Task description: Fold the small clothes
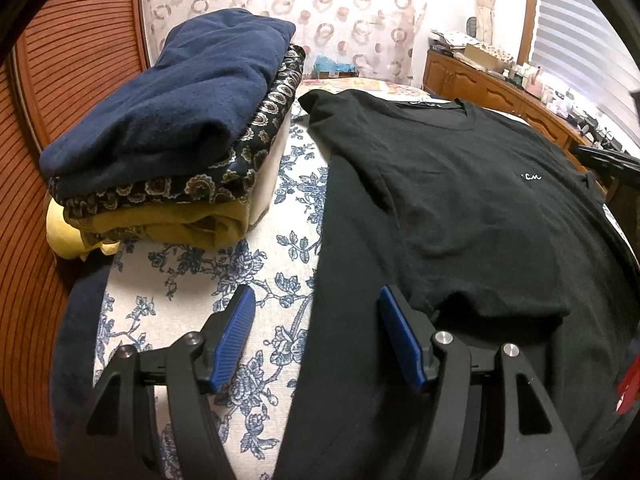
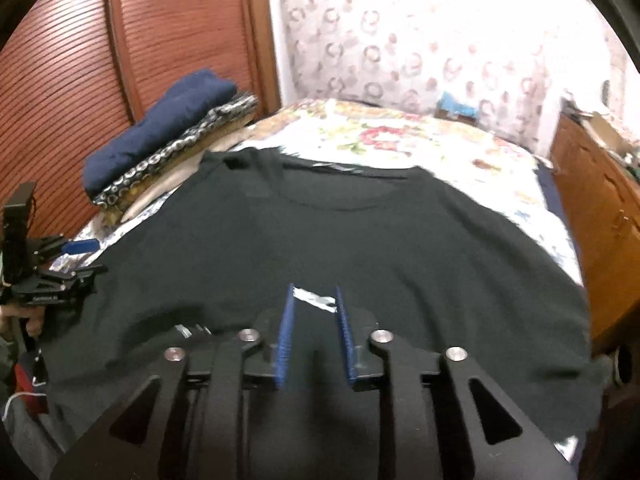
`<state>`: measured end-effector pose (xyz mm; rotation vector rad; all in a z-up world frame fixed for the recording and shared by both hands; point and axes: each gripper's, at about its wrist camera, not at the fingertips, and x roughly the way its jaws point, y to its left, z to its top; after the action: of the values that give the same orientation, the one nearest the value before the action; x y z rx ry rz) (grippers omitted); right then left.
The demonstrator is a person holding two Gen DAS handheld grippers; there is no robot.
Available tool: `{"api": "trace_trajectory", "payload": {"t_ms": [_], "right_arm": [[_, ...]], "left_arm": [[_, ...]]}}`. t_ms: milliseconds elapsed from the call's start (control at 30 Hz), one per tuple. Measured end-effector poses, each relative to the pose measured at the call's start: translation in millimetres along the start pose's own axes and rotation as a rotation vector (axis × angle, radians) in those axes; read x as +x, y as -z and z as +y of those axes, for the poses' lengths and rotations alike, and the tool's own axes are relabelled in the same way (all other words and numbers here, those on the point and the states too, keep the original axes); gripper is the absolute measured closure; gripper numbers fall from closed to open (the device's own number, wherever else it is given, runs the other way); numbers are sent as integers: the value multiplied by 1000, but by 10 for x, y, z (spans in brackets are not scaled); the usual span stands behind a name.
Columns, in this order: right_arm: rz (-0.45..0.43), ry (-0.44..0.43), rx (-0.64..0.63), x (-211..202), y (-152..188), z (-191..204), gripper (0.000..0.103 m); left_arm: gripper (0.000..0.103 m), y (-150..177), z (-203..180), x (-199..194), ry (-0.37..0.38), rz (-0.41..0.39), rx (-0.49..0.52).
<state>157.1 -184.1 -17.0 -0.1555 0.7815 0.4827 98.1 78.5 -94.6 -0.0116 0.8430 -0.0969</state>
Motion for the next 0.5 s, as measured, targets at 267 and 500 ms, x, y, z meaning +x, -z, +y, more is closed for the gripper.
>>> {"api": "trace_trajectory", "payload": {"t_ms": [267, 500], "right_arm": [[-12, 193, 98, -641, 524, -878, 58], [33, 297, 279, -792, 984, -1671, 52]], "left_arm": [[38, -48, -69, -145, -19, -54, 20], [38, -302, -589, -355, 94, -122, 95]]}}
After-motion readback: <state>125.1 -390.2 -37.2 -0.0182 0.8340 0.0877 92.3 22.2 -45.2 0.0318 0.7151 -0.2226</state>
